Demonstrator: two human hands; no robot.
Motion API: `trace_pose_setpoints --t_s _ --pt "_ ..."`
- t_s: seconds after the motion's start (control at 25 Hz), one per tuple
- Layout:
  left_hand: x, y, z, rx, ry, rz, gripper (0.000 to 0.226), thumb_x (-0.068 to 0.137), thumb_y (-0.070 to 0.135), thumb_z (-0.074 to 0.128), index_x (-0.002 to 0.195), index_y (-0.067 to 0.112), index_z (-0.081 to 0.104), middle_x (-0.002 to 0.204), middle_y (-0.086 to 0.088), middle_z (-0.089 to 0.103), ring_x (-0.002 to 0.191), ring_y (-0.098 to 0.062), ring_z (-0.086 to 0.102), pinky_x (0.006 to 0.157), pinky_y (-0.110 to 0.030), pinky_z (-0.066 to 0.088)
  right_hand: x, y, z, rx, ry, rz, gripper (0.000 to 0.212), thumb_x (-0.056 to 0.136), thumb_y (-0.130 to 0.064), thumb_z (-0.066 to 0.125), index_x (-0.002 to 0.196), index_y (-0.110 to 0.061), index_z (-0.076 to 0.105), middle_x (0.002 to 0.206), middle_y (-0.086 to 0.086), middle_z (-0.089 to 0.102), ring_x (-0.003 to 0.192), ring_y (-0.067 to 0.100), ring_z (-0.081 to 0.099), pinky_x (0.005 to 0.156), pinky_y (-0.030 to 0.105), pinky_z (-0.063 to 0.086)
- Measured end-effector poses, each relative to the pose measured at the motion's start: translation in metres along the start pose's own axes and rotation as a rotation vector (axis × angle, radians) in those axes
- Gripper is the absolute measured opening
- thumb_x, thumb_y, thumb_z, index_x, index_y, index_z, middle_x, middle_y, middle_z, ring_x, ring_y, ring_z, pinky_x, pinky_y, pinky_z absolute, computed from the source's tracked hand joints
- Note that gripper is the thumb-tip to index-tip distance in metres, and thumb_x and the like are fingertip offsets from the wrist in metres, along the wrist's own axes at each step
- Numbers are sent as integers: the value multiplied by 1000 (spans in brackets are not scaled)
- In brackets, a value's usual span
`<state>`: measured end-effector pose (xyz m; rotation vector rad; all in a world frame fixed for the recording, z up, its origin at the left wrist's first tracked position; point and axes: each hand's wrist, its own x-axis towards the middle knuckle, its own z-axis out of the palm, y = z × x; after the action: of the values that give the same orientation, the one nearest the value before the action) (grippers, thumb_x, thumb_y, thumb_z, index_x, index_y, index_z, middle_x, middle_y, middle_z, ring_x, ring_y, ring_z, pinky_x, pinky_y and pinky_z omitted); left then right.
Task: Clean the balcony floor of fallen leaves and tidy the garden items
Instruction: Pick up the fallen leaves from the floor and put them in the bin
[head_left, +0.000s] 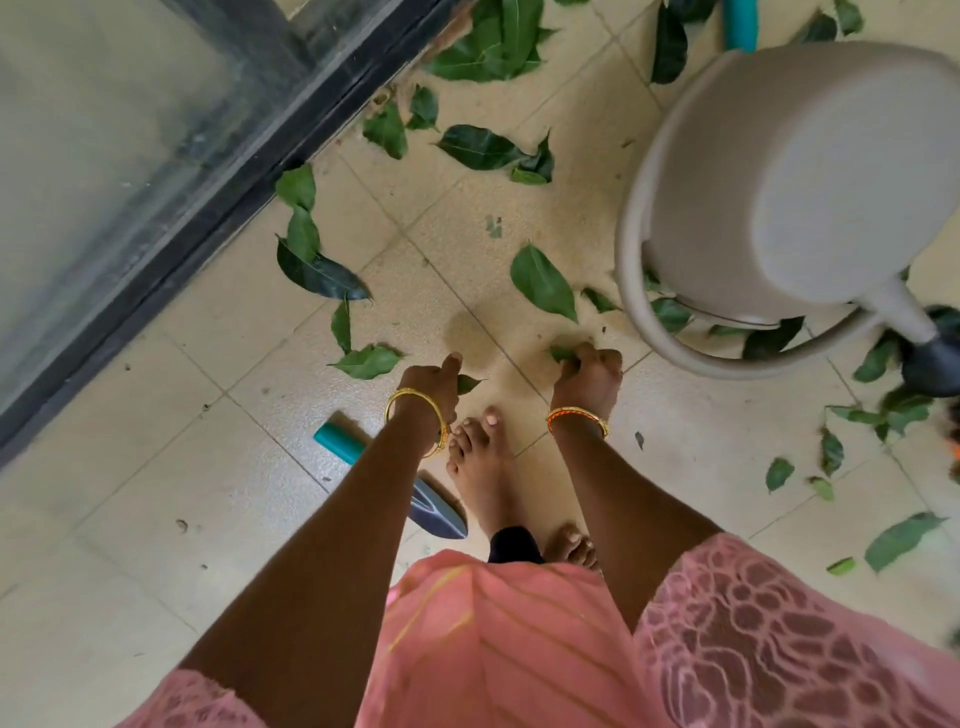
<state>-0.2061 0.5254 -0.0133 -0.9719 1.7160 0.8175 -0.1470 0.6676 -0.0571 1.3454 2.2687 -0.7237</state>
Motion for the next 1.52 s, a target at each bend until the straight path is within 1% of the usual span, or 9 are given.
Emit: trace_pose_setpoints --t_s 0.28,0.48,0.76,0.88,1.04,1.16,1.24,1.44,1.52 --pt "-30 19 -4 -247 -99 -124 25 93 12 50 69 8 49 77 -8 60 48 -16 60 36 -19 44 -27 -28 -30 222 -271 -157 12 80 1 68 90 -1 73 85 12 72 74 14 65 80 29 54" --pt "-64 22 -10 -320 48 -135 39 100 26 42 128 -1 46 119 -20 58 107 -32 57 74 -28 43 -87 -70 -52 114 -473 -429 9 79 2 61 81 -1 70 78 12 71 69 20 63 69 24 49" --pt "-47 -20 -59 -67 172 -113 39 101 13 38 136 -3 45 142 -18 45 131 -31 43 101 -29 37 -97 -117 -37 -240 -855 -502 13 76 -13 71 89 -11 73 95 7 72 88 19 66 80 24 52" --pt "-30 -39 -76 -115 269 -173 39 101 20 38 133 0 49 138 -17 49 127 -31 47 97 -30 38 -89 -137 -3 -352 -954 -627 37 72 -24 79 104 -10 67 107 5 66 99 19 61 86 28 50" --pt "-2 -66 -103 -322 409 -266 36 91 31 50 106 0 61 99 -18 60 91 -31 58 78 -35 46 -69 -158 55 -322 -767 -980 54 76 -22 74 125 -13 55 133 12 42 120 27 45 93 31 42" --pt "12 -84 -108 -378 361 -258 28 85 32 57 87 5 52 87 -13 57 83 -26 56 75 -35 47 -55 -157 88 -686 -591 -1322 79 75 -27 75 143 -22 36 154 11 16 139 32 19 108 42 32" --pt "21 -91 -108 -476 341 -257 29 85 32 58 78 6 48 83 -12 56 83 -26 56 80 -37 48 -57 -144 96 -821 -517 -1483 67 79 -19 70 140 -20 42 155 14 16 141 36 15 111 48 27" --pt "21 -105 -89 -673 242 -249 34 88 33 57 99 2 59 84 -13 58 79 -26 55 78 -35 48 -56 -115 92 -594 -368 -1570 26 74 9 49 86 2 71 91 20 64 90 39 61 60 40 59" --pt "13 -103 -85 -786 196 -259 37 89 36 57 103 2 59 73 -9 54 67 -21 52 66 -30 46 -53 -120 89 -527 -471 -1430 25 72 13 59 90 2 73 85 19 65 85 36 61 66 38 57"
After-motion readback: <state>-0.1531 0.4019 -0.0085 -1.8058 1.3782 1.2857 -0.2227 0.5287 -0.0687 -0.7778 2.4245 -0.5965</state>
